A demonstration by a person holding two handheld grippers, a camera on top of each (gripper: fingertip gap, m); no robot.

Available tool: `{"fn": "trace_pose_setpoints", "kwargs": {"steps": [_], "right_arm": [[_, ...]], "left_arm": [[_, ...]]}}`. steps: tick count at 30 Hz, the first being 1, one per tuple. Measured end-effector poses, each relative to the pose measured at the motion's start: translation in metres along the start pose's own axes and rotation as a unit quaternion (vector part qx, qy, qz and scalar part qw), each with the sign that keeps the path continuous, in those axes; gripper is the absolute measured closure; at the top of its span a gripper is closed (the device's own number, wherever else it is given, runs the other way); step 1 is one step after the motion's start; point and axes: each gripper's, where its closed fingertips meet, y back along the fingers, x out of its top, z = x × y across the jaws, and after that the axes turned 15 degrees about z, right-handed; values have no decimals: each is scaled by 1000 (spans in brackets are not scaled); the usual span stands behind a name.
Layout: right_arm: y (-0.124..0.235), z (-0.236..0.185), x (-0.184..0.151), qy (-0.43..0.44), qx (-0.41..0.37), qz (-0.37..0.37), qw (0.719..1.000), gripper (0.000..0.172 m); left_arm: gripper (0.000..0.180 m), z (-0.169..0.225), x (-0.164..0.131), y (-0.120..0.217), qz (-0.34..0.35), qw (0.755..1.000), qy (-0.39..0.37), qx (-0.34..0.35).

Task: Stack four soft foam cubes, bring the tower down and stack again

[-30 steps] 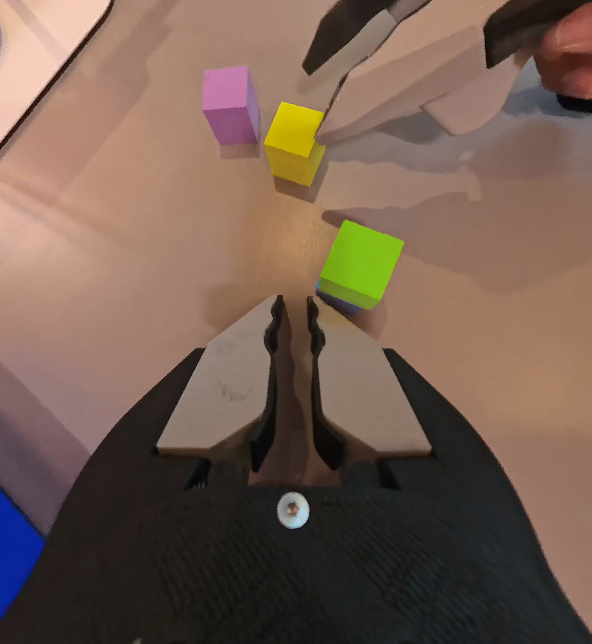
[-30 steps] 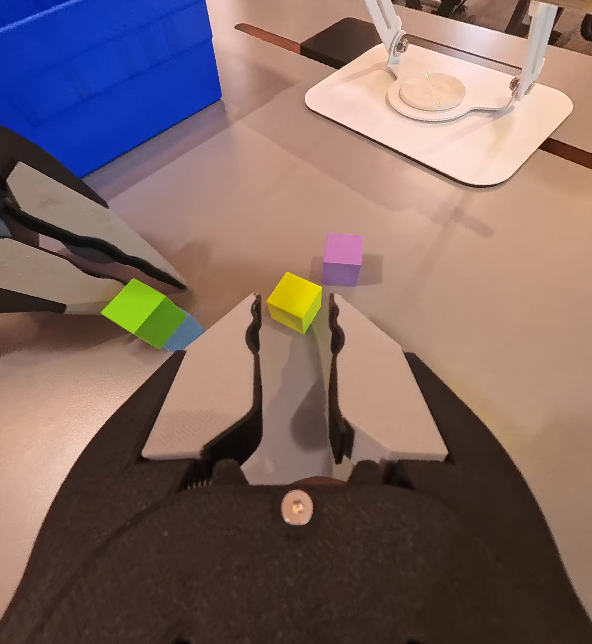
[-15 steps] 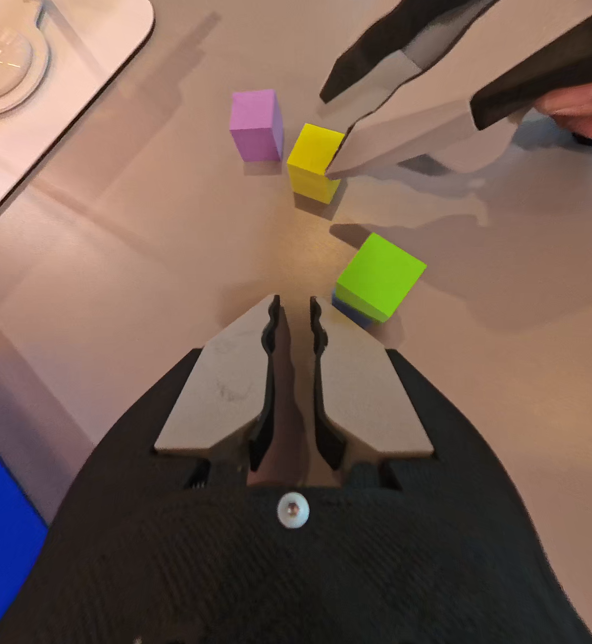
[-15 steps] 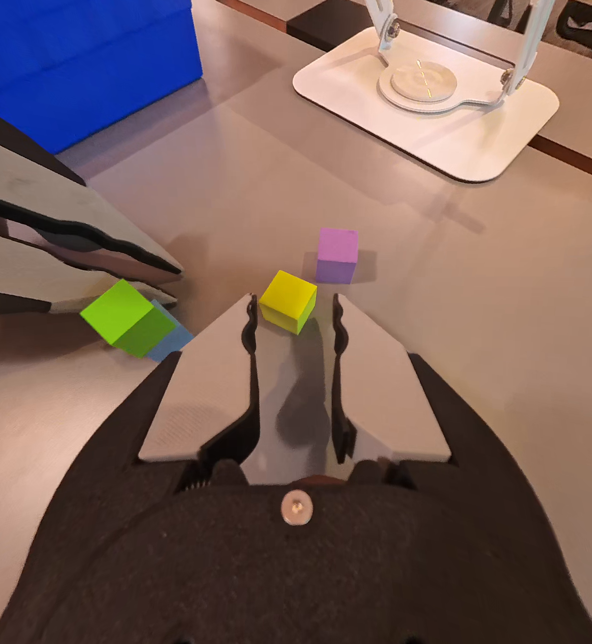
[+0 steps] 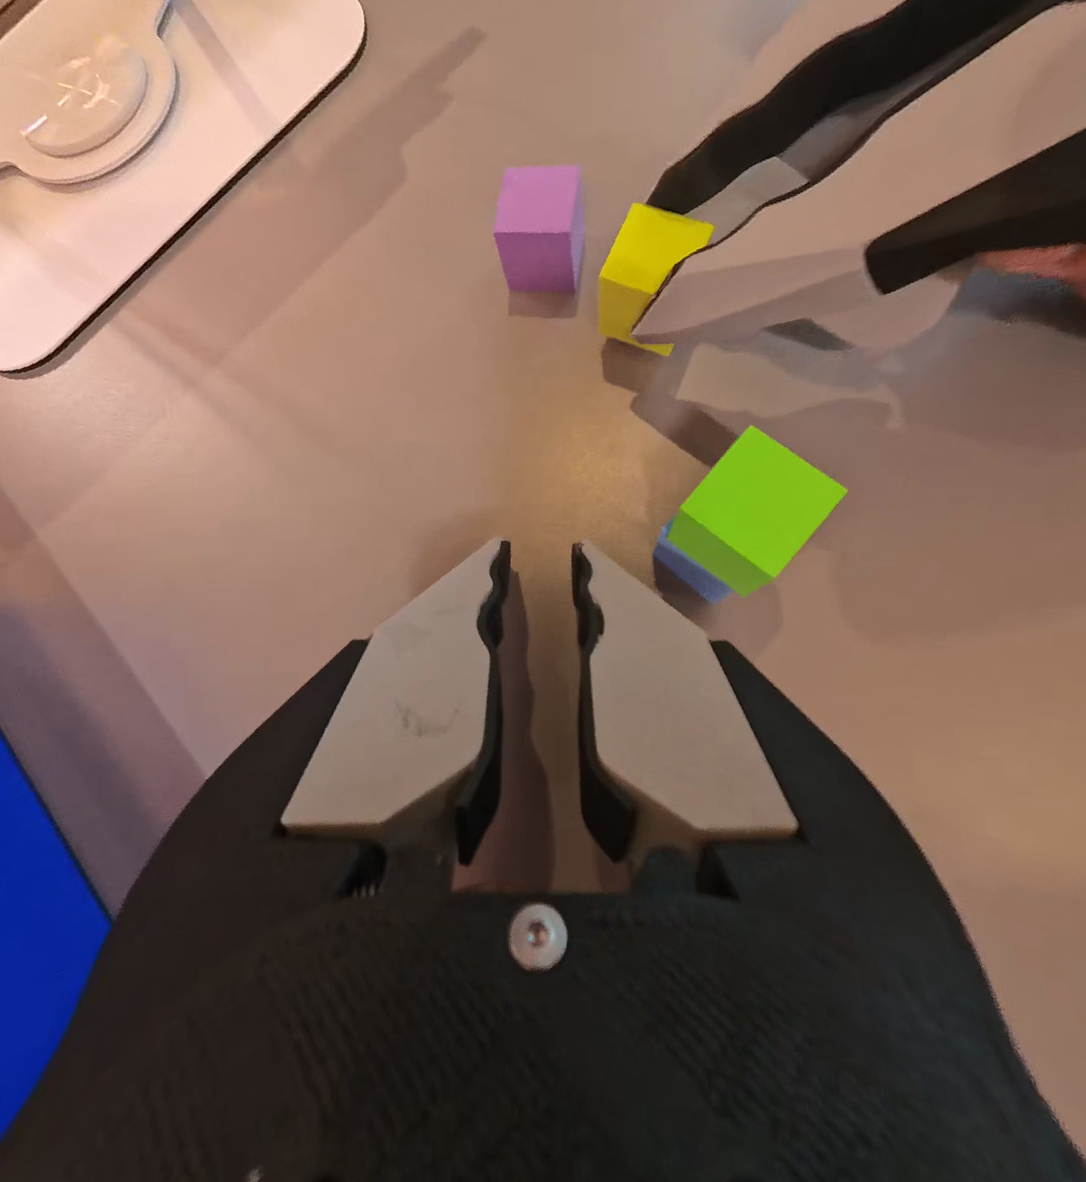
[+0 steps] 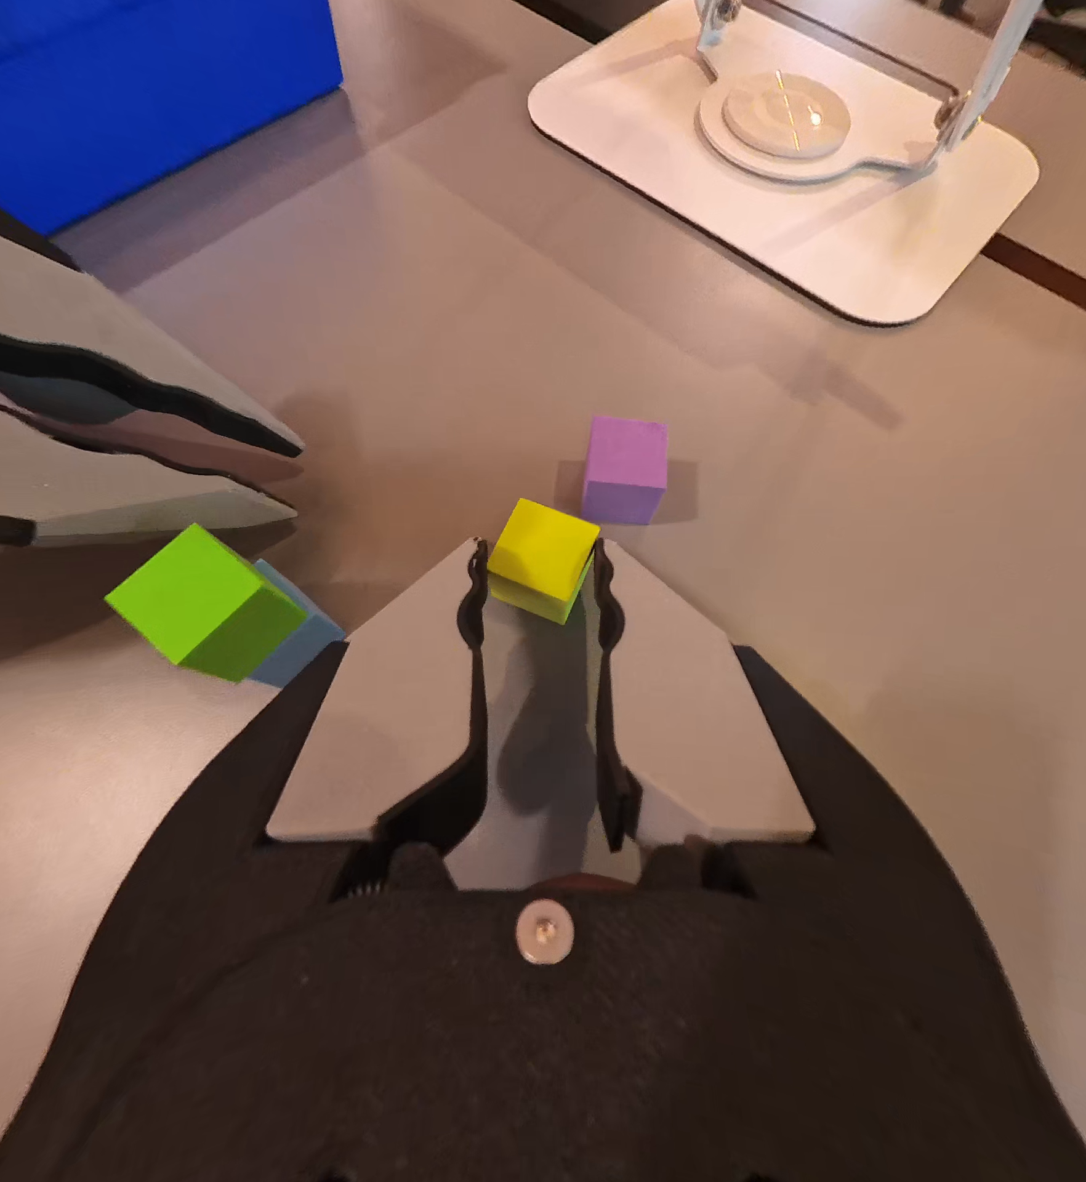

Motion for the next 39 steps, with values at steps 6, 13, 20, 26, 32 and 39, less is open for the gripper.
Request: {"fn": "trace_pose_setpoints", "kwargs": {"steps": [6,13,20,26,32,39], "right_arm": [[25,-33,35,45,113,67,990,141],[60,-61,60,142,257,97,951,141],[59,-76,56,187,406,-3,895,141],[57,-85,48,235,437,-41,867,141],[52,-90,44,248,437,-45,864,141],[48,-88,36,242,439,-56,863,141]], "left_arm": [[164,-8,0,3,6,1000,8,12],[164,-17,-1,4,7,1000,5,25],[164,-21,-7,3,-6,1000,3,29],[164,-24,-10,3,-14,999,4,33],[164,-23,-6,4,-7,999,-1,35],[164,-21,-10,1,-15,999,-3,31]]}}
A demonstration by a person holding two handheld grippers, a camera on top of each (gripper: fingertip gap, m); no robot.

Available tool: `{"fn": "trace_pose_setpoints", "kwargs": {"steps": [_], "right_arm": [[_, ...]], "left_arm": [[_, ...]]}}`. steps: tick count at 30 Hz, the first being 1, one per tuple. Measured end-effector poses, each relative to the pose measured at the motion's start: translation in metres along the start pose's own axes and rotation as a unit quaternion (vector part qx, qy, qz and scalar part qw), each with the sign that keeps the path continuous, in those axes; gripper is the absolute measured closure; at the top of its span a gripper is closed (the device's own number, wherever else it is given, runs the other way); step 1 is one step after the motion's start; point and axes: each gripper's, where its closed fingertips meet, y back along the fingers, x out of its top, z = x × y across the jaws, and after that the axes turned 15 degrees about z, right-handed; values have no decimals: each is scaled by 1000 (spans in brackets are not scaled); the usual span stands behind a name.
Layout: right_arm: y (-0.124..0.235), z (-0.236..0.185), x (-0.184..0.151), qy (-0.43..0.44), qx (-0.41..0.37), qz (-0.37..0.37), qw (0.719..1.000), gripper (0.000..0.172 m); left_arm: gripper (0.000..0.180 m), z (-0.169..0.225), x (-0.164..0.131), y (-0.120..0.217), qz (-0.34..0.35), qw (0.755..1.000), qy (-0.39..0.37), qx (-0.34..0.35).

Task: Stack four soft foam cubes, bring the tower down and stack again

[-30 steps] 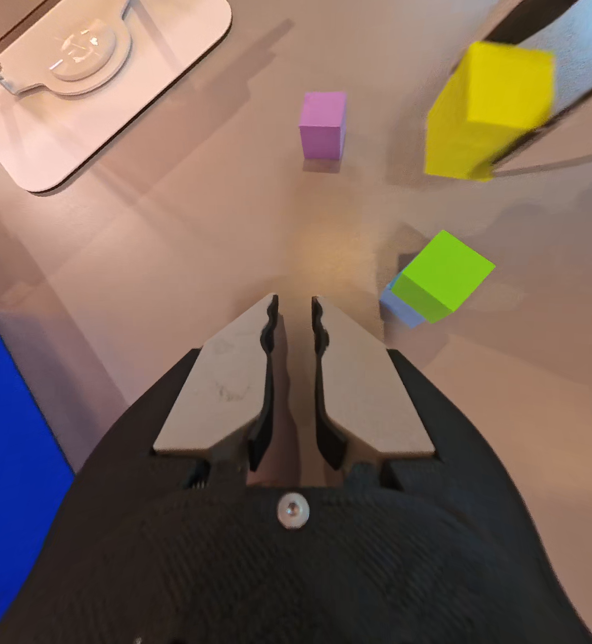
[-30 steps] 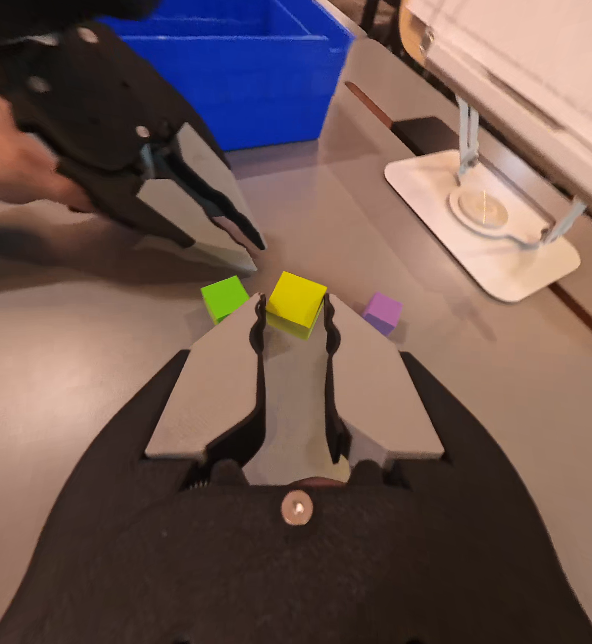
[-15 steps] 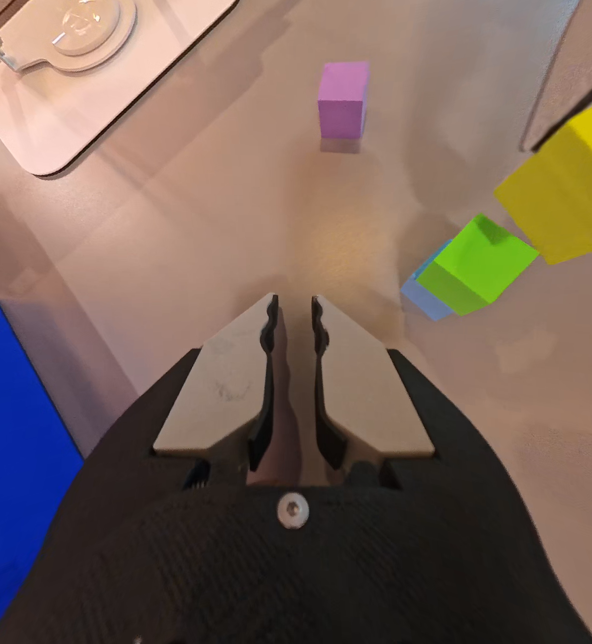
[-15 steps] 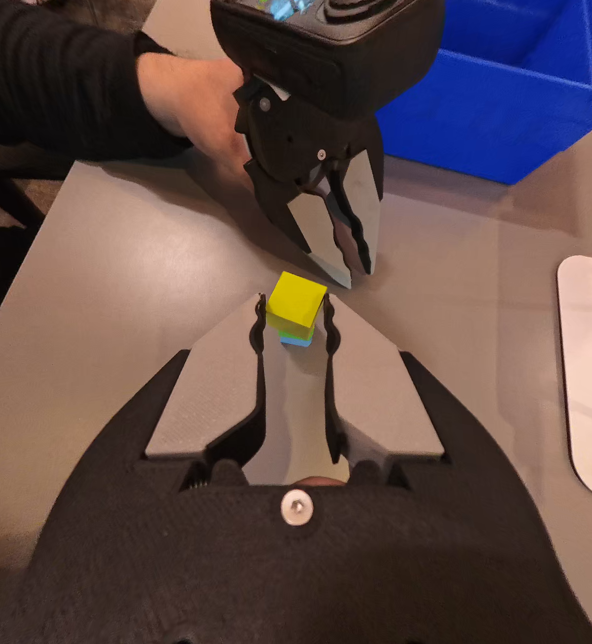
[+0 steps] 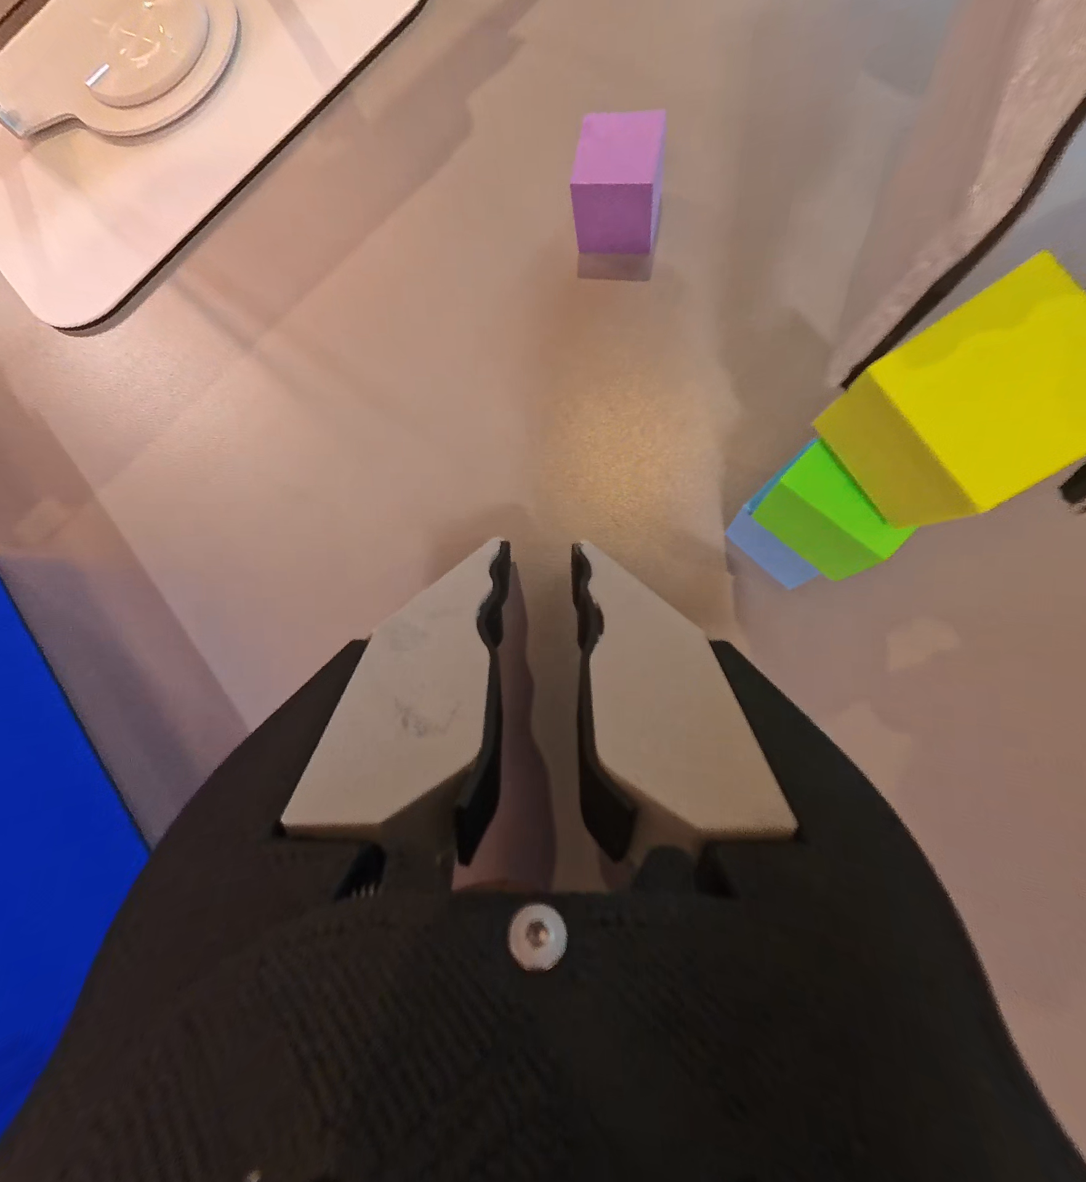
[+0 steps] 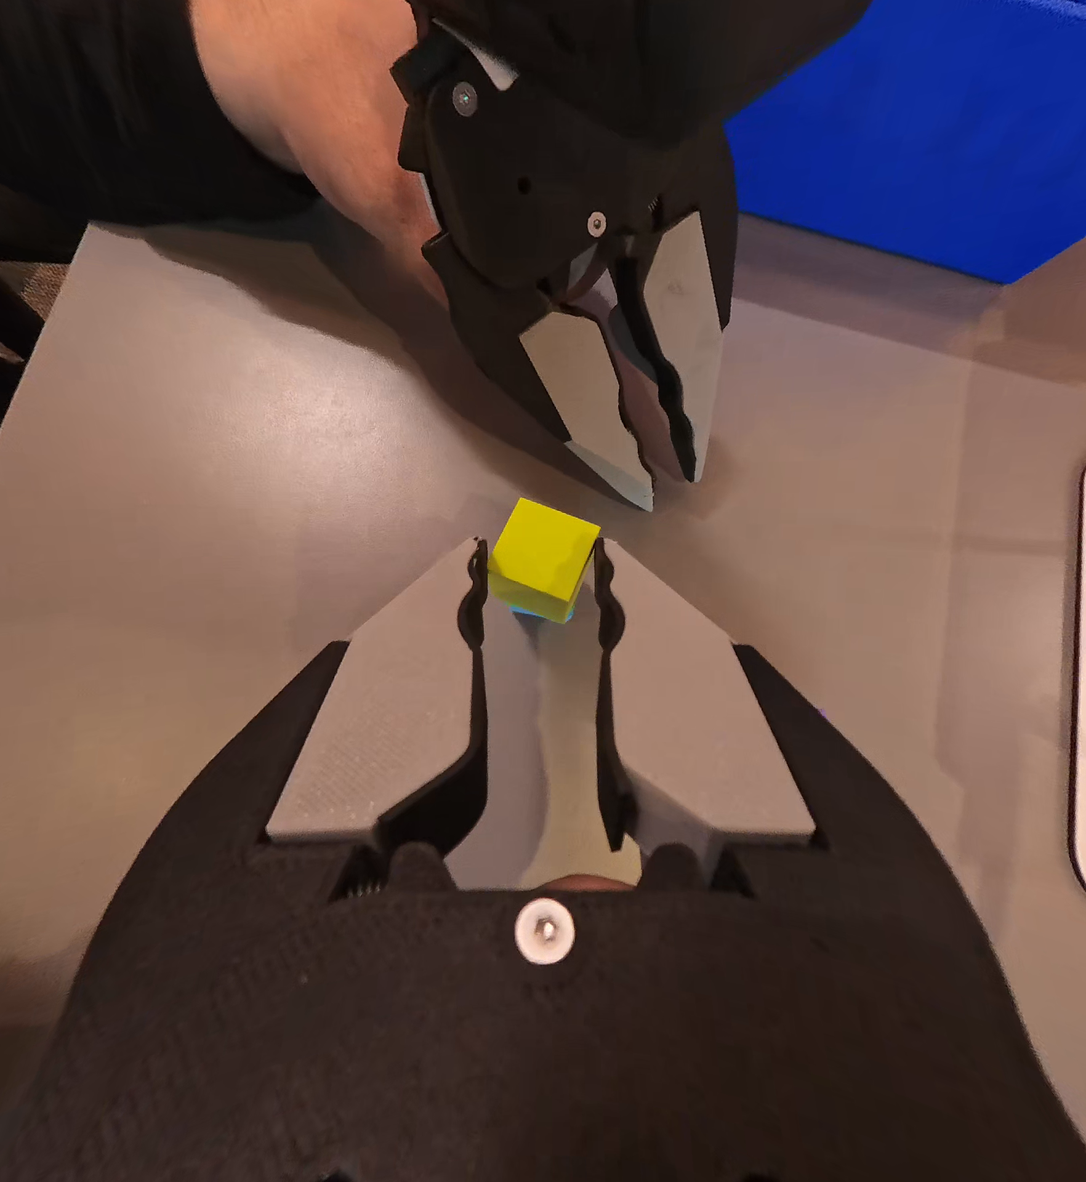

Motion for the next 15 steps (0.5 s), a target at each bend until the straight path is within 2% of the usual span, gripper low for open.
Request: {"fn": "trace_pose_setpoints", "kwargs": {"steps": [8,15], "right_arm": [[0,-6,7,19,33,11,999,141],[1,-5,17,20,79,67,994,141]], "left_arm": [[164,-1,2,1,4,1000,2,2],[164,-4,-1,0,1,1000,5,5]]}}
